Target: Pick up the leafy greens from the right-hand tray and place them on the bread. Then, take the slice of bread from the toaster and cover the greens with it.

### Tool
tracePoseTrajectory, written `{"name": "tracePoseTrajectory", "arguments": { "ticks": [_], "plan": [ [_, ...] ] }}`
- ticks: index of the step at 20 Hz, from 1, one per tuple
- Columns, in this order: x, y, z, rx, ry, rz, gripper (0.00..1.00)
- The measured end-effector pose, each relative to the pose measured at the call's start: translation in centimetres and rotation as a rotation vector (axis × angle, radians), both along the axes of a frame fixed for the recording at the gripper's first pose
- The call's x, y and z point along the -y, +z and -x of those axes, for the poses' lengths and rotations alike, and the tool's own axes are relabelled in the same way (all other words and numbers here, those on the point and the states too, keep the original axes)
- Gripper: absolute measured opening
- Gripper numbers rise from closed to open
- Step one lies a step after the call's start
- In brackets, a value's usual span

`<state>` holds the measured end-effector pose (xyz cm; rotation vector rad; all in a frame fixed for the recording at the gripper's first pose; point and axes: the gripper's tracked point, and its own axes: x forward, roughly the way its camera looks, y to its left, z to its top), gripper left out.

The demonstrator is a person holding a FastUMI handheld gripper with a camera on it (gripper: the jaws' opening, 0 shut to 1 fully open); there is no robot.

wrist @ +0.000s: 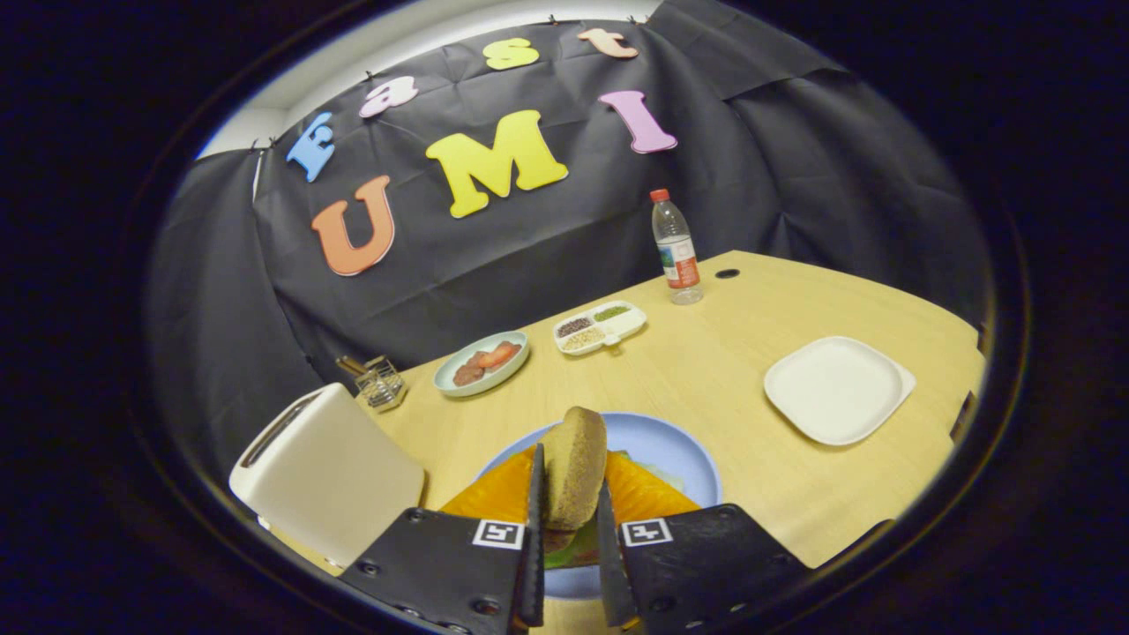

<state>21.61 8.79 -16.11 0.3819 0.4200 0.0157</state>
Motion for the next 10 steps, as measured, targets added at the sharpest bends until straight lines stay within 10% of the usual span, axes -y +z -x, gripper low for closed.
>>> {"name": "tracePoseTrajectory", "arguments": {
  "ticks": [10],
  "plan": [
    [4.5,-0.3,0.2,-0.009,-0.021,0.117,0.72]
  ]
}}
